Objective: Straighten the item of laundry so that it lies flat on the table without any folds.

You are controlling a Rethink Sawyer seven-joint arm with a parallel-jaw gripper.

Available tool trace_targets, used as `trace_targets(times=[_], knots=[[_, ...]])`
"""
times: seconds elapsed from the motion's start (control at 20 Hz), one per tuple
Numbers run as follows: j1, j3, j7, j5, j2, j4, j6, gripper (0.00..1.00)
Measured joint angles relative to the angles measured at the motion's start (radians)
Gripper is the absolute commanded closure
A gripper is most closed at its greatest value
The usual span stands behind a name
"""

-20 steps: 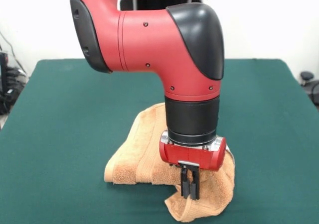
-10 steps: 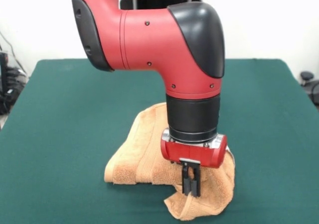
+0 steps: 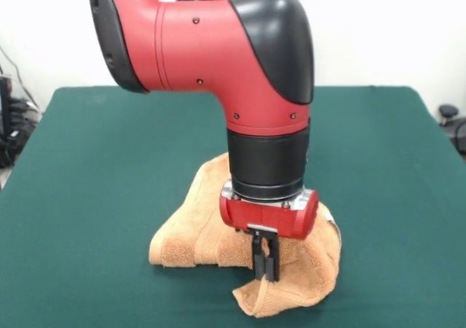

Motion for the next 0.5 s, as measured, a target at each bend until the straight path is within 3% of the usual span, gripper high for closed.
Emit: trace_targets(times=[0.5], knots=[[-0.01,0.0,0.0,0.008,-0.023,-0.021,0.17,1.0]])
